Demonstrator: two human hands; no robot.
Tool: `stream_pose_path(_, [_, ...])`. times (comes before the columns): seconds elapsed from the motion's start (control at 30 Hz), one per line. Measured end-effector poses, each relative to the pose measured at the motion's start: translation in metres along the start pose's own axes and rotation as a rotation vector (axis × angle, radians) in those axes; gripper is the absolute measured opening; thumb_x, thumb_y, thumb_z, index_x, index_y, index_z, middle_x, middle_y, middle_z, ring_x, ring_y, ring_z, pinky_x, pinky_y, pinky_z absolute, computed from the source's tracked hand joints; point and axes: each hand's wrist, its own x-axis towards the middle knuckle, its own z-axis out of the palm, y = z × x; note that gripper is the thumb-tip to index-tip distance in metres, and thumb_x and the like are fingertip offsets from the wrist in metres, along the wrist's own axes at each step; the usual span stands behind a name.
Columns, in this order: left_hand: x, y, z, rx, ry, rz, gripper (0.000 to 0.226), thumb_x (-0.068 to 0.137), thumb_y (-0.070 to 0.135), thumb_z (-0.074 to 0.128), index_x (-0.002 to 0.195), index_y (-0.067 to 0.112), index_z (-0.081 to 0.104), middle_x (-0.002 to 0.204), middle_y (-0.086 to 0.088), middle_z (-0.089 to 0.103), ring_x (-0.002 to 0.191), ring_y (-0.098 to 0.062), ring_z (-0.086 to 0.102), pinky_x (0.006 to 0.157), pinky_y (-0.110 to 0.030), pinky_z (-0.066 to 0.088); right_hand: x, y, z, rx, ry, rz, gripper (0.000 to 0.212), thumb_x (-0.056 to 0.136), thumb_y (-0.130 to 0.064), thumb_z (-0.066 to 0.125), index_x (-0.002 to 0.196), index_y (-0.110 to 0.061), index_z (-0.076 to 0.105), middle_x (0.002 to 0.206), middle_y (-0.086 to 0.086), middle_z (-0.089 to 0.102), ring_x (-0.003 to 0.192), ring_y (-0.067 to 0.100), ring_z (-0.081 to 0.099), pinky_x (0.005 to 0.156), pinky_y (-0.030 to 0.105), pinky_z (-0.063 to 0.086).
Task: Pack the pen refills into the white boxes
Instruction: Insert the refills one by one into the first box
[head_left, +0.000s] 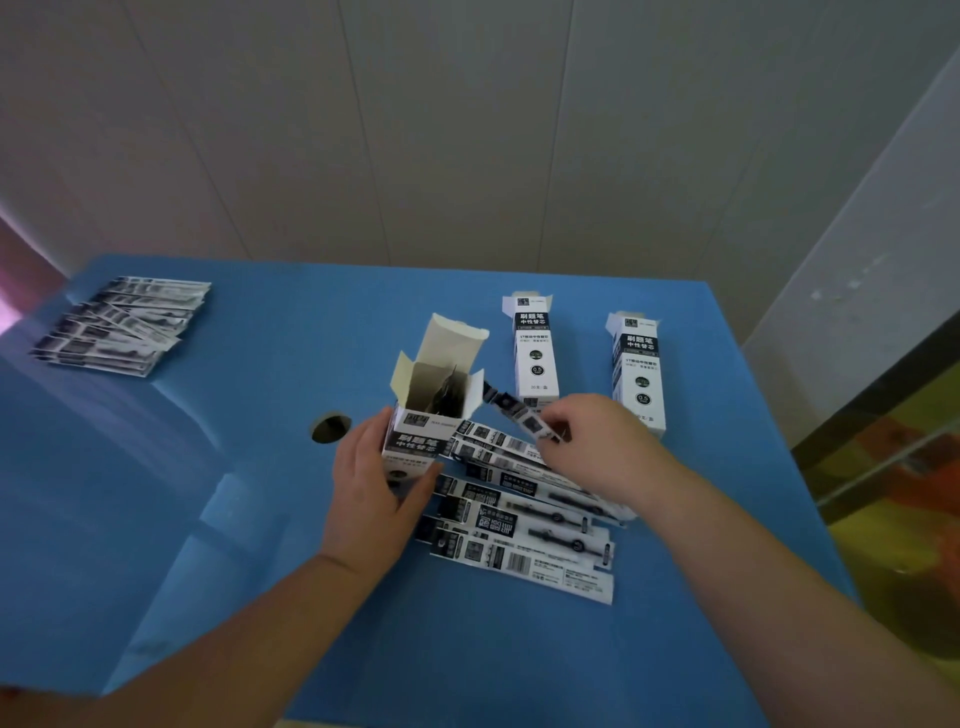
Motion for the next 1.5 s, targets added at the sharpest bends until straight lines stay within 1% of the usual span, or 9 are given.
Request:
stream_pose_path(0.27, [0.002, -0.001, 0.001, 0.014, 0.001, -0.012, 0.073, 0.087, 0.019, 0.084, 0.149, 0.006, 0.049, 0.141, -0.012, 0.052, 0.137, -0.023, 0.042, 0.116, -0.047, 0.042, -0.010, -0.010, -0.035, 0.712, 0.045, 0.127, 0.008, 0.093, -0.016, 0.071, 0.094, -0.015, 0.079, 0.097, 0.010, 0.079, 0.098, 0.034, 0.073, 0.091, 0.051, 0.059])
stream_pose_path(0.4, [0.002, 0.000, 0.001, 0.015, 0.006, 0.019, 0.073, 0.085, 0.014, 0.085, 0.148, 0.003, 0.049, 0.139, -0.014, 0.053, 0.134, -0.025, 0.044, 0.117, -0.039, 0.040, -0.020, -0.021, -0.049, 0.897, 0.069, 0.083, 0.009, 0.091, -0.016, 0.073, 0.095, -0.010, 0.079, 0.096, 0.009, 0.079, 0.084, 0.025, 0.072, 0.083, 0.033, 0.056])
stream_pose_path(0.53, [0.000, -0.002, 0.002, 0.039, 0.049, 0.113, 0.074, 0.080, 0.003, 0.087, 0.144, -0.006, 0.050, 0.134, -0.022, 0.055, 0.129, -0.017, 0.043, 0.113, -0.005, 0.029, -0.030, -0.035, -0.060, 1.011, 0.136, 0.021, 0.012, 0.091, -0.020, 0.073, 0.083, -0.018, 0.082, 0.089, 0.008, 0.079, 0.072, 0.012, 0.060, 0.061, 0.022, 0.047])
stream_pose_path(0.63, [0.000, -0.002, 0.002, 0.031, 0.059, 0.154, 0.070, 0.083, 0.012, 0.084, 0.142, -0.006, 0.051, 0.133, -0.021, 0.056, 0.127, -0.012, 0.042, 0.114, -0.013, 0.034, -0.036, -0.046, -0.064, 1.098, 0.180, -0.058, 0.018, 0.093, -0.017, 0.071, 0.078, -0.018, 0.082, 0.085, 0.008, 0.079, 0.072, 0.015, 0.067, 0.059, 0.019, 0.054])
stream_pose_path(0.73, [0.001, -0.004, 0.004, 0.023, 0.066, 0.160, 0.067, 0.092, 0.031, 0.080, 0.140, -0.006, 0.052, 0.133, -0.020, 0.056, 0.126, -0.028, 0.049, 0.110, -0.050, 0.048, -0.037, -0.055, -0.063, 1.106, 0.261, -0.079, 0.014, 0.092, -0.017, 0.072, 0.080, -0.014, 0.079, 0.084, 0.007, 0.079, 0.070, 0.016, 0.070, 0.064, 0.020, 0.057])
stream_pose_path(0.8, [0.001, -0.006, 0.005, 0.037, 0.071, 0.216, 0.068, 0.091, 0.038, 0.075, 0.140, -0.003, 0.050, 0.132, -0.020, 0.056, 0.125, -0.033, 0.051, 0.104, -0.061, 0.051, -0.034, -0.059, -0.064, 1.095, 0.318, -0.083, 0.010, 0.092, -0.018, 0.073, 0.086, -0.012, 0.078, 0.085, 0.005, 0.080, 0.069, 0.016, 0.072, 0.067, 0.021, 0.059])
stream_pose_path(1.13, [0.000, -0.006, 0.006, 0.051, 0.089, 0.313, 0.070, 0.098, 0.063, 0.056, 0.144, 0.012, 0.040, 0.139, -0.005, 0.043, 0.130, -0.029, 0.046, 0.107, -0.054, 0.045, -0.032, -0.059, -0.047, 0.861, 0.337, -0.124, 0.011, 0.087, -0.035, 0.074, 0.086, -0.024, 0.078, 0.081, -0.005, 0.079, 0.072, 0.022, 0.076, 0.072, 0.045, 0.063])
stream_pose_path(1.27, [-0.001, -0.006, 0.006, 0.055, 0.093, 0.291, 0.068, 0.089, 0.046, 0.064, 0.144, 0.014, 0.039, 0.139, -0.003, 0.043, 0.131, -0.028, 0.046, 0.108, -0.055, 0.046, -0.034, -0.064, -0.042, 0.810, 0.314, -0.127, 0.014, 0.085, -0.040, 0.073, 0.089, -0.028, 0.077, 0.080, -0.005, 0.079, 0.074, 0.031, 0.074, 0.070, 0.056, 0.061])
stream_pose_path(1.5, [0.000, -0.008, 0.007, 0.034, 0.077, 0.293, 0.070, 0.094, 0.056, 0.063, 0.145, 0.014, 0.040, 0.140, -0.003, 0.043, 0.131, -0.028, 0.047, 0.105, -0.062, 0.051, -0.045, -0.076, -0.053, 0.648, 0.441, -0.156, 0.021, 0.085, -0.039, 0.072, 0.085, -0.018, 0.072, 0.072, 0.002, 0.075, 0.065, 0.027, 0.072, 0.059, 0.051, 0.058])
